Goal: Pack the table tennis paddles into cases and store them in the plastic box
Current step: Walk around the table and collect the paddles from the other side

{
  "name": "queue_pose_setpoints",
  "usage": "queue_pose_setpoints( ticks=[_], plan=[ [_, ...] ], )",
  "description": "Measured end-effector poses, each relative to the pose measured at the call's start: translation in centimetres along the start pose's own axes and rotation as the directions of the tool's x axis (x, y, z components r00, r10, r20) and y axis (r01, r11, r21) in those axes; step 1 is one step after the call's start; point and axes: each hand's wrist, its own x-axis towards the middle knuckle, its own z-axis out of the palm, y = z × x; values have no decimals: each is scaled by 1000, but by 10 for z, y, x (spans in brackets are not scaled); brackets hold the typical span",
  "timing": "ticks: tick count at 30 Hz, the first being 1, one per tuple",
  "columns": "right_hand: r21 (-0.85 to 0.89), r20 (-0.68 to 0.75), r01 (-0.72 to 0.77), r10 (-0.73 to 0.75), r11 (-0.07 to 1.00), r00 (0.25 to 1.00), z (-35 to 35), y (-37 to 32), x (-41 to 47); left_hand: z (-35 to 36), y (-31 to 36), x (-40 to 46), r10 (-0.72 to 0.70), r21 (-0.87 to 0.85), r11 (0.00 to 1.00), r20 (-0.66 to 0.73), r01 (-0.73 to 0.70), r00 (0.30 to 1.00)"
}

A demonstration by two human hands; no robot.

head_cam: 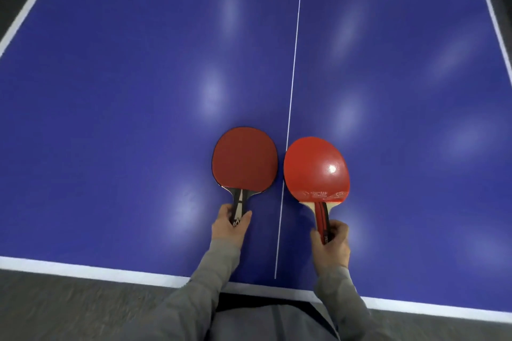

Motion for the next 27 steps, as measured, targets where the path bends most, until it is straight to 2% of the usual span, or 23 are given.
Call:
queue_pose_setpoints(
  ticks=[4,9,16,18,22,27],
  plan=[
    [22,36,33,-34,999,999,4,1,-2,1,3,1,-38,94,995,79,31,996],
    [65,122,68,-76,996,990,32,-15,-11,-16,2,0,-14,-26,999,160,18,987],
    [82,201,49,-65,995,978,84,-42,-35,-28,9,4,37,56,997,306,-57,951],
    [73,200,42,-55,996,978,93,-45,-38,-28,9,6,9,17,1000,321,-15,947],
    [38,183,88,-94,995,979,102,-47,-44,-29,10,9,-104,-128,978,374,163,921],
    [-60,171,198,-185,978,968,112,-46,-48,-30,10,10,-106,-105,981,400,161,910]
  ],
)
